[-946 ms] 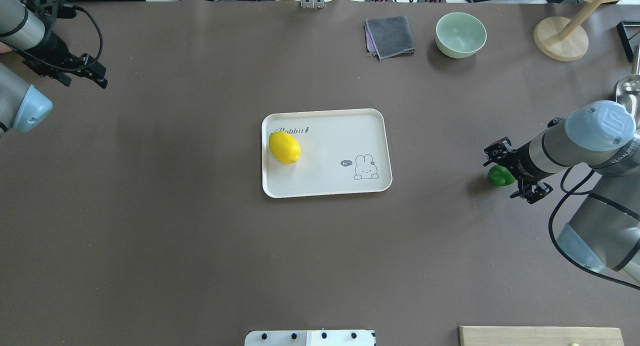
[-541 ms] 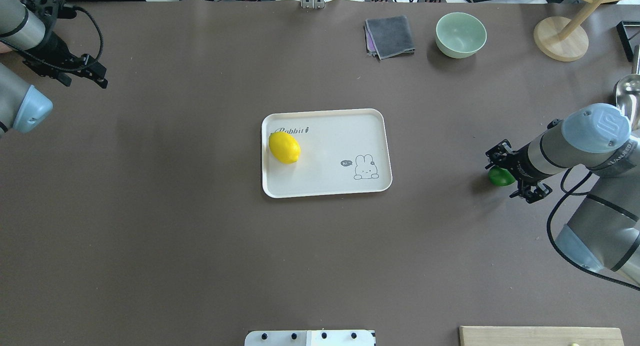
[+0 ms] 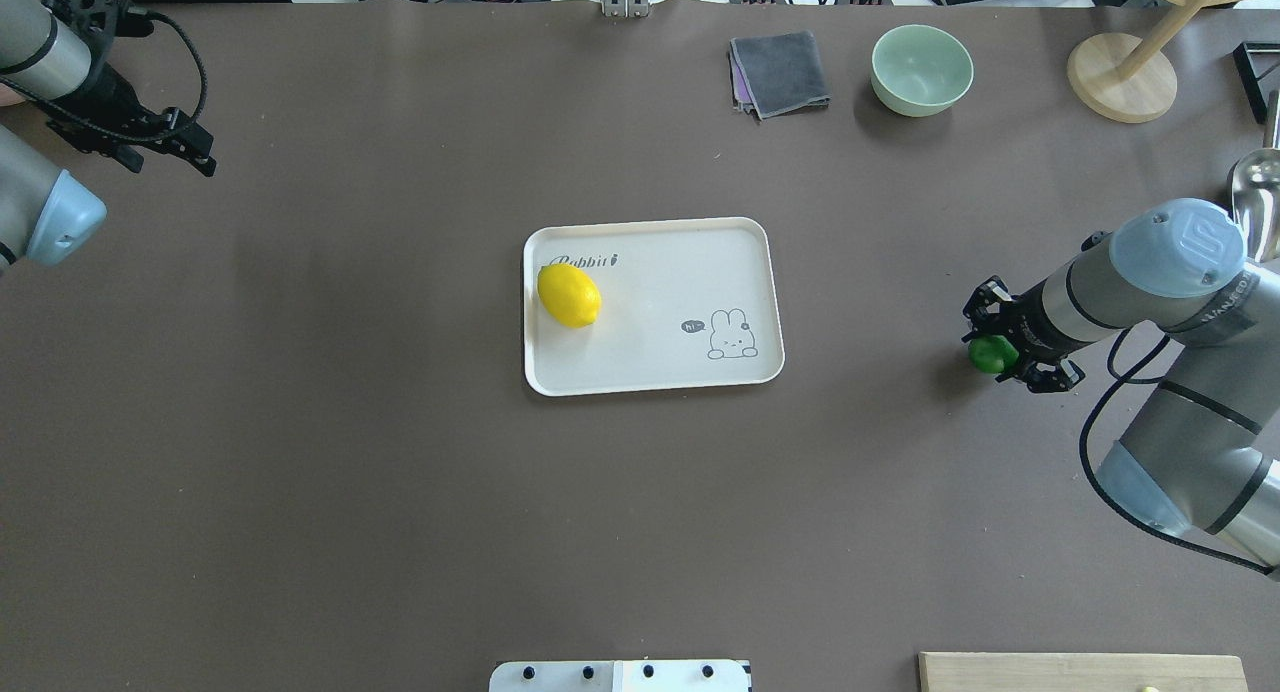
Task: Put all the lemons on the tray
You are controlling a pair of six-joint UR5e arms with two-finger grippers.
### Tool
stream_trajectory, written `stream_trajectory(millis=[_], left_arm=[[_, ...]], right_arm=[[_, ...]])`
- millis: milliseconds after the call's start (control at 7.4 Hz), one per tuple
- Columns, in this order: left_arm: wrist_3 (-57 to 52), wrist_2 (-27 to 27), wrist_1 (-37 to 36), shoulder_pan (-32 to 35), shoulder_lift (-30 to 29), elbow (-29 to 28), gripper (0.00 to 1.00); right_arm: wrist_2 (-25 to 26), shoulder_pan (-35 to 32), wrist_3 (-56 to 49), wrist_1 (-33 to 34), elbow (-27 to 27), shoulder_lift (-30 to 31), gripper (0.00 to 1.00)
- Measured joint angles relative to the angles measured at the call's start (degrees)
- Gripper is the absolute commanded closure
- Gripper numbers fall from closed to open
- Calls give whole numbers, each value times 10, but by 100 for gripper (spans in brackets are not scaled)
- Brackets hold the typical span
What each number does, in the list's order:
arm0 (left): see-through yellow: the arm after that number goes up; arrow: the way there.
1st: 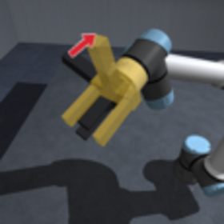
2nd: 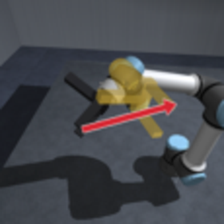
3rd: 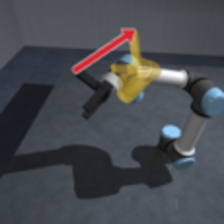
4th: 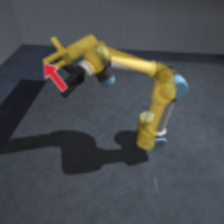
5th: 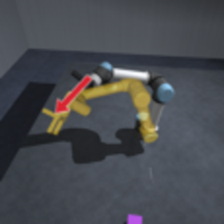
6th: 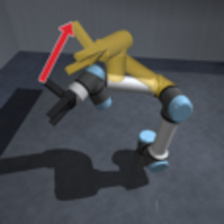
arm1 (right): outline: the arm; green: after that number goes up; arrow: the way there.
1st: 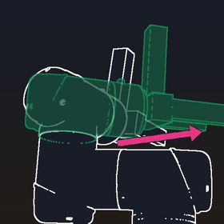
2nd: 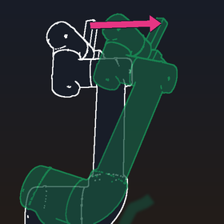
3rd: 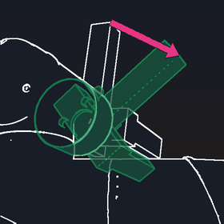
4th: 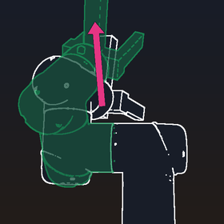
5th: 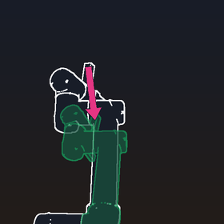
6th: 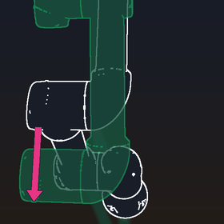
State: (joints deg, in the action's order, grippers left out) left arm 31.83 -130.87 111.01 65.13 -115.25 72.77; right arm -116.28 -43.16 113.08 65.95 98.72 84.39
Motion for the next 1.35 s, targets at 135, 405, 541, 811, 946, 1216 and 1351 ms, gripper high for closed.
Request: stream_trajectory(millis=[135,405,541,811,946,1216,1351], left_arm=[[0,0,0,0,0,-1,3],[0,0,1,-1,0,-4,3],[0,0,1,-1,-1,-5,3],[0,0,1,0,0,-6,3],[-1,0,1,0,0,-6,3],[-2,0,2,0,0,-6,3],[-2,0,2,0,0,-6,3]], right_arm=[[-4,3,-2,17,-1,-25,100],[-20,8,-39,43,3,-77,100],[-22,15,-76,45,5,-100,100],[0,55,-140,46,3,-146,100],[19,74,-168,47,2,-164,100],[48,100,-223,48,-3,-184,96],[57,106,-238,49,-15,-195,66]])
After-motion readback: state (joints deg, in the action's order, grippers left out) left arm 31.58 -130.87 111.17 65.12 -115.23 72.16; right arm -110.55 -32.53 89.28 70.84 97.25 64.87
